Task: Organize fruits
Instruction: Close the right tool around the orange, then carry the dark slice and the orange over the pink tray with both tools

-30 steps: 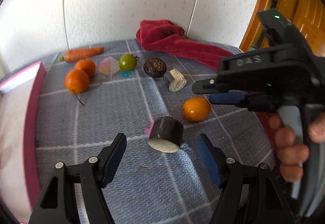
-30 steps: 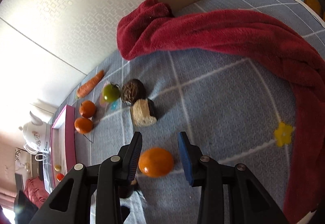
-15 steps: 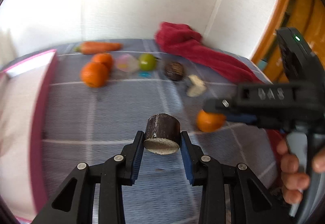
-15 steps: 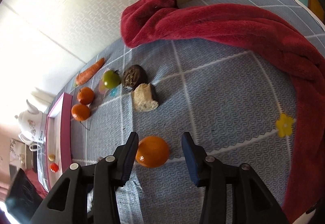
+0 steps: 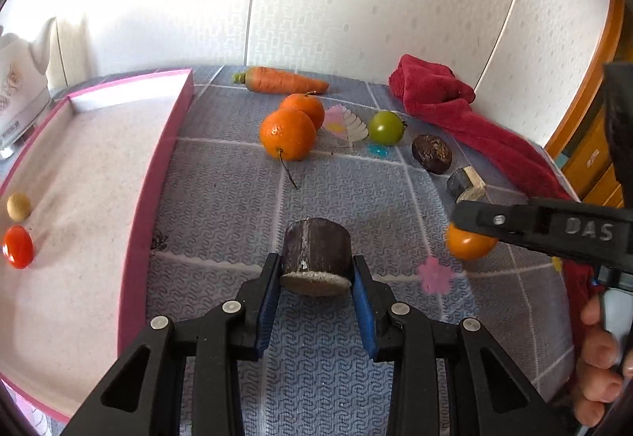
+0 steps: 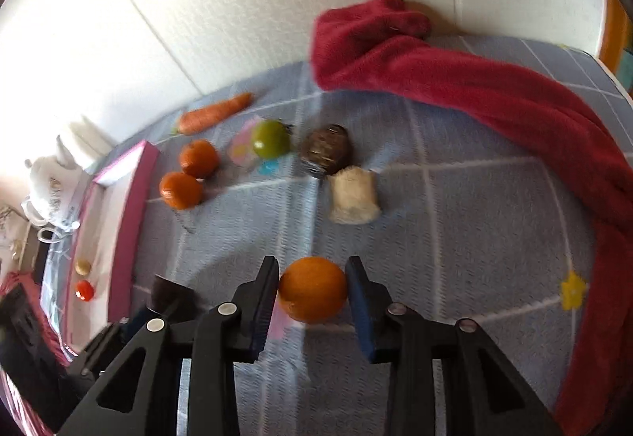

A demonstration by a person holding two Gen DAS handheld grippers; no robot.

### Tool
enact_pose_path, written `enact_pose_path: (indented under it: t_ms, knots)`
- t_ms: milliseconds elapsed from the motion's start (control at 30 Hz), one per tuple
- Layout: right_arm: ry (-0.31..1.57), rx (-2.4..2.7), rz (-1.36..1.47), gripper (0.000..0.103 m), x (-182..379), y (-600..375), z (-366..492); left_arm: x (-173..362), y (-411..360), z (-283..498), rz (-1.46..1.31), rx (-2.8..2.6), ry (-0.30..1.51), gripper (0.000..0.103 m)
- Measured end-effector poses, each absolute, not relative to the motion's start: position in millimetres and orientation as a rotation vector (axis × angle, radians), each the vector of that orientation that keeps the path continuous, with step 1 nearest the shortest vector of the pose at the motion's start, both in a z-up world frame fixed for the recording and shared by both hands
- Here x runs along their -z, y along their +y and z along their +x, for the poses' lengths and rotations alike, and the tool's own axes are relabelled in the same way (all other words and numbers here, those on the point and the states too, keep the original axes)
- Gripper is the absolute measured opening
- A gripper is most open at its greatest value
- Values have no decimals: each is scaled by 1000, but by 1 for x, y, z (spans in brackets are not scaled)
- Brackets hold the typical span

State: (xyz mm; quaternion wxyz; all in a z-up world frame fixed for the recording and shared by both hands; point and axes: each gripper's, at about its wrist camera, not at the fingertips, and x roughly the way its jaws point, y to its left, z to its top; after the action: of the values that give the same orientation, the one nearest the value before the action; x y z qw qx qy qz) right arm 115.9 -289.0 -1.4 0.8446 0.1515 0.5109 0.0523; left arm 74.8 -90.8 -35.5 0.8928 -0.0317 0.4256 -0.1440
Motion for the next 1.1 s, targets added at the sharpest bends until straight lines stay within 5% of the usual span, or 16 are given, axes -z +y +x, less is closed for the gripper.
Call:
enact_pose_path:
  t_ms: [1100]
  knots:
    - [1097, -130, 147, 34, 15, -251, 129, 31, -86, 65, -47, 251, 839, 35]
